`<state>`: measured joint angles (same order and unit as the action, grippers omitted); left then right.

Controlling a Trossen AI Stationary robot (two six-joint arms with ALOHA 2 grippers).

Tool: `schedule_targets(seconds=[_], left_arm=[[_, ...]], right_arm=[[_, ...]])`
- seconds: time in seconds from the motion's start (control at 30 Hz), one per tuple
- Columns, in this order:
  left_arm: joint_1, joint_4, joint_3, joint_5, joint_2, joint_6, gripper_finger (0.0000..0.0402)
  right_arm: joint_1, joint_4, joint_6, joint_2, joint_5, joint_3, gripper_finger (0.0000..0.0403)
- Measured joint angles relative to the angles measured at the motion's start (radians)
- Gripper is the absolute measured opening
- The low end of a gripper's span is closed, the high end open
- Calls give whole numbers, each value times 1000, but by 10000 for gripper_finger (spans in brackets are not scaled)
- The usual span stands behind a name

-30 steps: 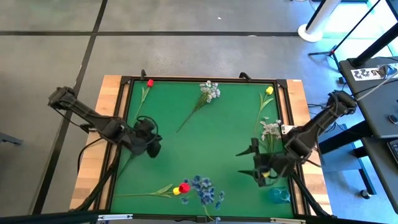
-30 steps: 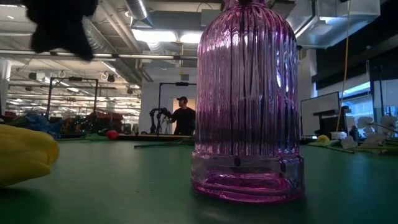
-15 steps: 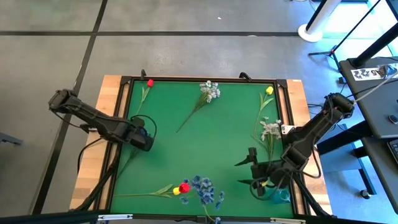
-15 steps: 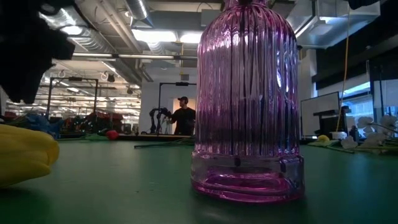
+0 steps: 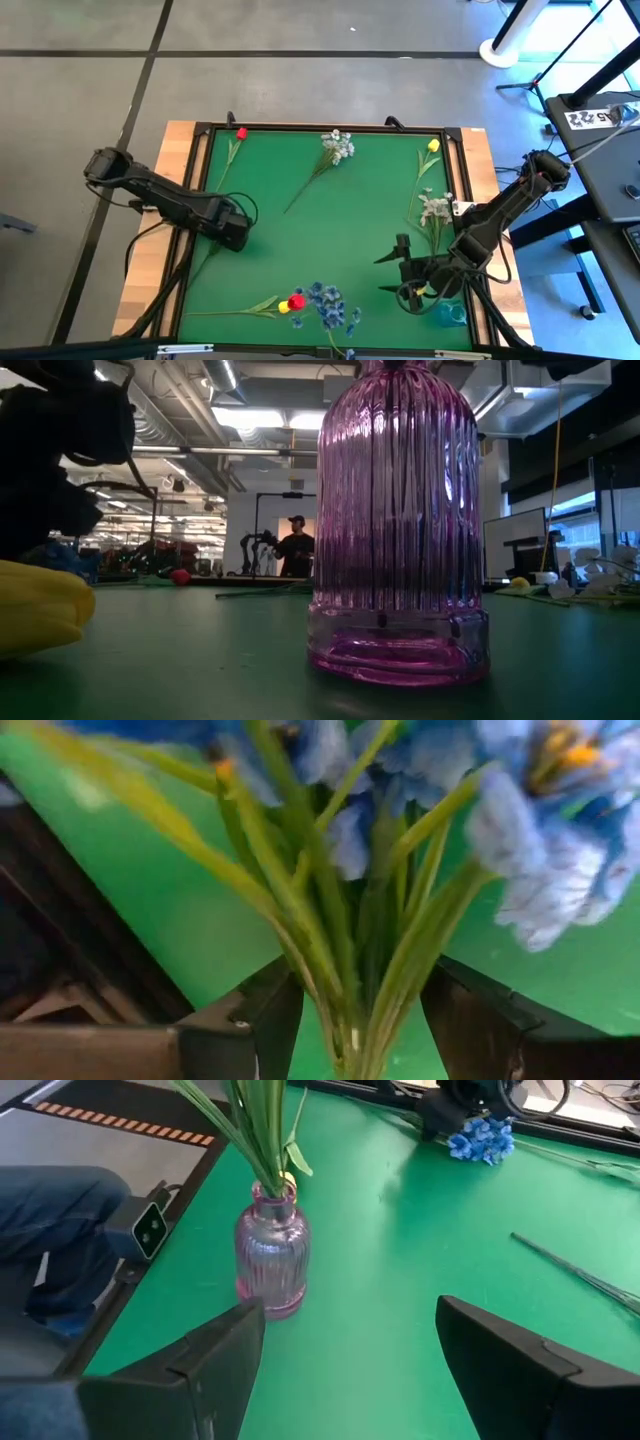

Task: Sort flowers into vase by color
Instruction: Put the blue flowers into the violet vase

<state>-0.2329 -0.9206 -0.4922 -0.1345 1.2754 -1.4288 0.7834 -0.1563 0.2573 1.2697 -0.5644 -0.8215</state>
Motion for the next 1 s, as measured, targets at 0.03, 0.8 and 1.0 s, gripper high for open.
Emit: schedule_targets(seconds=[0.03,0.8,1.0], left_arm=[[0,13,10,-6,-3,0,187],[175,1100,-232,408,5,1111,16],[225,1587,-210,366,173,1266,15]], right_arm=[[0,4,0,0,0,0,294],[-330,610,-333,27,169,219,294],[-464,952,-264,41,125,301,294]])
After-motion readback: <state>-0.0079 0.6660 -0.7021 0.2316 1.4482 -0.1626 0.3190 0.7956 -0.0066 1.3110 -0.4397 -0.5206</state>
